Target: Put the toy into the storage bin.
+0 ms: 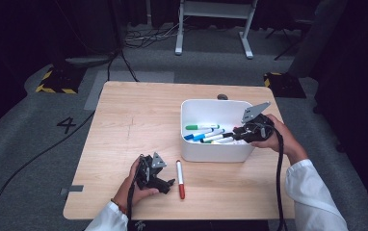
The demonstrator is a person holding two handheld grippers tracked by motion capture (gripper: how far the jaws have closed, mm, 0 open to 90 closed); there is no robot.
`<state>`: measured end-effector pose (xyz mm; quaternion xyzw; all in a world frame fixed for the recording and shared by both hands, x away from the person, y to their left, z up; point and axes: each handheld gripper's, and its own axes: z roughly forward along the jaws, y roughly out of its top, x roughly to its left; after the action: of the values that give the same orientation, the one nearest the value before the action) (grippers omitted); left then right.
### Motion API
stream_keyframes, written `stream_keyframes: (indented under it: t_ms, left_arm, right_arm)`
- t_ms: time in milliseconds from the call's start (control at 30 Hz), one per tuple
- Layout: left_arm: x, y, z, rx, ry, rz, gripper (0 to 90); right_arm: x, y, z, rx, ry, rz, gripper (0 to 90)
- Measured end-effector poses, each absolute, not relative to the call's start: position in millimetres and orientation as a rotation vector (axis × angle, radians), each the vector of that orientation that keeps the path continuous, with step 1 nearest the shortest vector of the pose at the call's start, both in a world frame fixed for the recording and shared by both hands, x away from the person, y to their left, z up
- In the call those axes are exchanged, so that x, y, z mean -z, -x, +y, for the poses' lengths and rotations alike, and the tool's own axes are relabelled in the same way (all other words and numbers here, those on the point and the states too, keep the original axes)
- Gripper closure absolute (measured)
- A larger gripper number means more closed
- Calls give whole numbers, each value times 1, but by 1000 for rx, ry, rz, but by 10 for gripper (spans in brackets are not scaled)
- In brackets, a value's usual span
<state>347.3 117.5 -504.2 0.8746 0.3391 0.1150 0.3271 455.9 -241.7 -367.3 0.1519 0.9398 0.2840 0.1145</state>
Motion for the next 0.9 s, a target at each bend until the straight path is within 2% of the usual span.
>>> stream_keyframes:
  t_ms: [267, 733, 900]
  left_arm:
    - [504, -347, 118, -301, -2290, 888, 3]
    - [504, -347, 118, -301, -2290, 888, 3]
    - [504, -347, 118, -301, -2290, 888, 3]
  right_arm:
    - [365, -453, -244, -939, -508, 2680, 609]
    - [346, -416, -261, -1192, -658, 2392, 279]
    - [342, -394, -265, -1258, -656, 2317, 259]
